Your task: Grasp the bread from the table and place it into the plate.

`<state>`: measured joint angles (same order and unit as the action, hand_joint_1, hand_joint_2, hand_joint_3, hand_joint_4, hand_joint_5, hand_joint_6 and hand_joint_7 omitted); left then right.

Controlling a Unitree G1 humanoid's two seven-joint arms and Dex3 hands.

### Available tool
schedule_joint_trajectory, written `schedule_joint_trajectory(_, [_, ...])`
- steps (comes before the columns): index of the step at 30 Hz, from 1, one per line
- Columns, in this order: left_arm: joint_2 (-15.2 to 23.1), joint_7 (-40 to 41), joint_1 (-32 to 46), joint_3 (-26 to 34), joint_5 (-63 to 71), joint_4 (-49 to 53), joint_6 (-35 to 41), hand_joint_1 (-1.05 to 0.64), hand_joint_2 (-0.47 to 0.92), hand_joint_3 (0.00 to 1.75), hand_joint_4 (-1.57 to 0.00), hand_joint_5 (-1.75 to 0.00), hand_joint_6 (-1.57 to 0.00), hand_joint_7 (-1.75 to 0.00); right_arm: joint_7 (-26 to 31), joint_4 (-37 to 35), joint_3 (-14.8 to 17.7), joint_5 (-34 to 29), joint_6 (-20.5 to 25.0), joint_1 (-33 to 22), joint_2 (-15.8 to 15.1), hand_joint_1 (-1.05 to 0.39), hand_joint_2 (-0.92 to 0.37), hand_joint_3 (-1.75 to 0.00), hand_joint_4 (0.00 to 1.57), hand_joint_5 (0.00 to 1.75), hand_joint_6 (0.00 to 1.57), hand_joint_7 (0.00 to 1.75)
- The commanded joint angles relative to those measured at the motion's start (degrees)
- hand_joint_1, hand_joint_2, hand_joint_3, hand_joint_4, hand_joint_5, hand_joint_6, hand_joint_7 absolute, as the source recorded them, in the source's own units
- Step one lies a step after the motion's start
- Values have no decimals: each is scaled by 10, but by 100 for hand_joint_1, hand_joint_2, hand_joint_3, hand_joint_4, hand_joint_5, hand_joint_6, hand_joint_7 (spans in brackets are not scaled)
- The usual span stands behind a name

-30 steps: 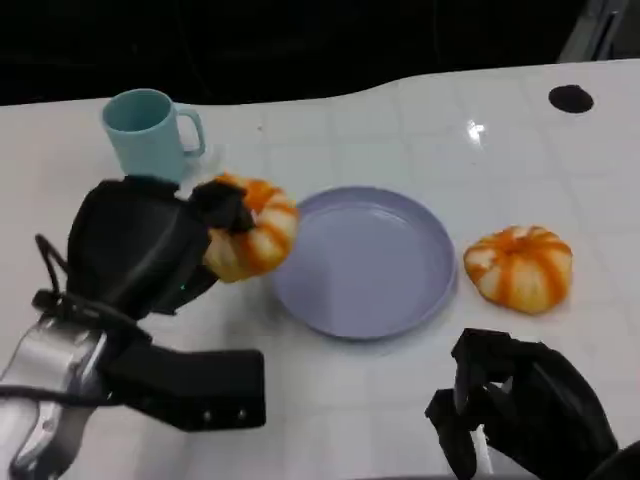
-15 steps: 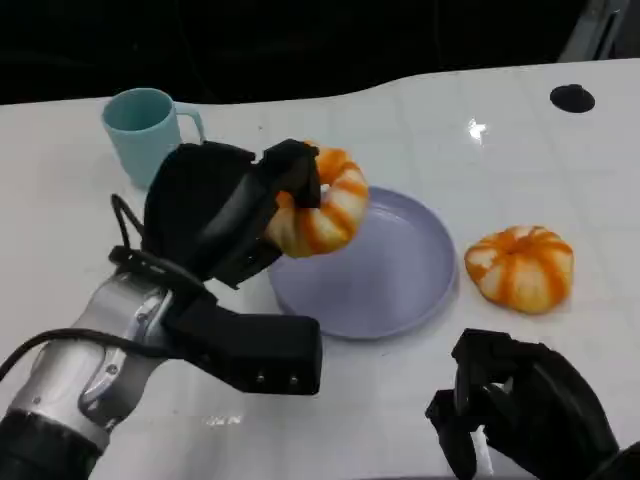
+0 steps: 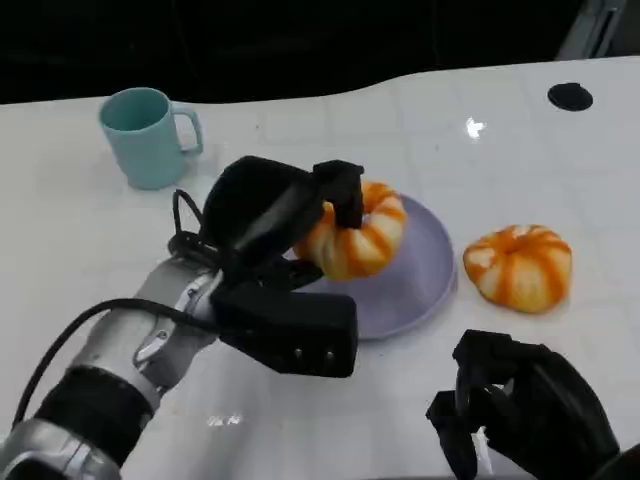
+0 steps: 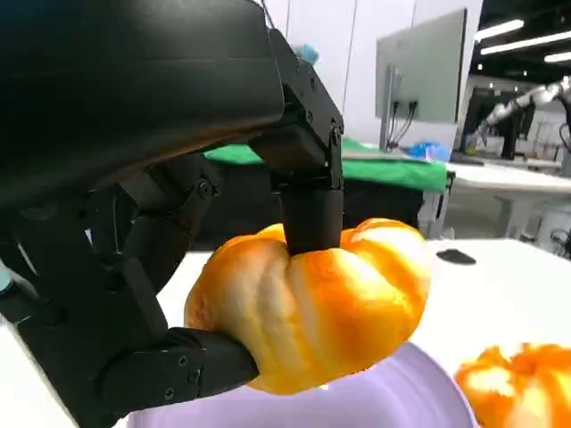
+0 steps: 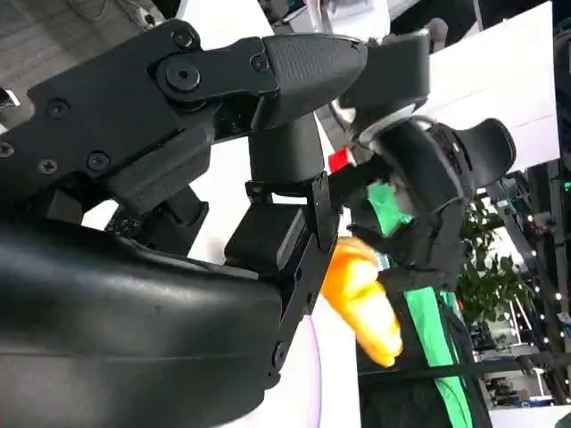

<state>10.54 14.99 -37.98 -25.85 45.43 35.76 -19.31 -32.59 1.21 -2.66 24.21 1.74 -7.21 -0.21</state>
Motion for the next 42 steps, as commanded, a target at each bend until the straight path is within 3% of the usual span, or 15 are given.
schedule_joint_trajectory(1, [-5,-13,-23,-7,-21,46,-19,-26,43,115,-92,-175,-71,-158,1,8,2,3,0,-6,-5,-97,-73,-43,121,164,104,149])
schedule_joint_trajectory(2, [-3,-25,-25,-11,-21,48,-15,-28,49,108,-84,-175,-74,-134,1,8,2,2,-1,-6,-5,-96,-74,-43,121,164,104,149])
schedule_joint_trajectory(3, [0,-40,-26,-15,-19,48,-9,-30,61,85,-78,-160,-79,-97,0,8,2,2,-2,-6,-5,-97,-74,-43,122,163,104,150])
schedule_joint_trajectory(5, [6,-62,-28,-22,-17,47,-4,-36,82,45,-71,-137,-85,-41,-1,8,2,1,-3,-6,-5,-97,-74,-42,122,163,104,150])
schedule_joint_trajectory(7, [11,-90,-27,-23,-21,41,2,-41,89,29,-66,-112,-80,-17,0,9,2,1,-2,-7,-6,-97,-75,-42,122,163,104,150])
schedule_joint_trajectory(8, [13,-102,-26,-24,-21,38,5,-49,91,28,-60,-84,-70,-7,1,10,2,2,-1,-7,-6,-97,-74,-42,122,163,104,151])
schedule_joint_trajectory(11, [24,-146,-21,-24,-22,15,19,-69,92,37,-46,-47,-47,-1,-2,9,2,2,-3,-6,-6,-96,-75,-42,122,163,104,151])
schedule_joint_trajectory(15, [44,-198,-2,-21,-23,-45,48,-85,92,42,-32,-36,-31,0,-2,5,3,-1,-12,-3,-5,-96,-75,-43,123,161,105,151])
schedule_joint_trajectory(19, [67,-241,20,-18,-26,-108,67,-94,92,44,-28,-34,-27,0,-1,6,2,0,-9,-3,-6,-96,-75,-44,124,160,105,151])
schedule_joint_trajectory(26, [81,-257,92,39,-114,-198,50,-87,92,41,-41,-43,-40,-5,4,14,1,1,-1,-6,-8,-96,-73,-46,123,161,105,149])
schedule_joint_trajectory(32, [60,-264,163,104,-258,-226,2,-70,92,27,-52,-111,-74,-16,3,14,2,4,6,-5,-8,-96,-72,-45,122,162,105,149])
schedule_joint_trajectory(33, [54,-275,173,114,-293,-225,-8,-67,92,25,-54,-135,-75,-35,4,14,2,2,4,-5,-8,-96,-72,-46,122,162,105,149])
schedule_joint_trajectory(36, [39,-307,207,139,-383,-236,-21,-64,92,27,-55,-167,-49,-119,4,15,3,2,5,-5,-8,-96,-72,-47,122,161,105,149])
schedule_joint_trajectory(39, [30,-330,235,155,-439,-248,-28,-61,92,27,-55,-174,-41,-154,5,18,3,4,9,-6,-8,-95,-72,-47,122,161,105,149])
schedule_joint_trajectory(42, [22,-353,266,169,-492,-276,-2,-62,92,28,-57,-175,-40,-168,5,21,3,5,12,-7,-9,-95,-72,-48,121,161,104,148])
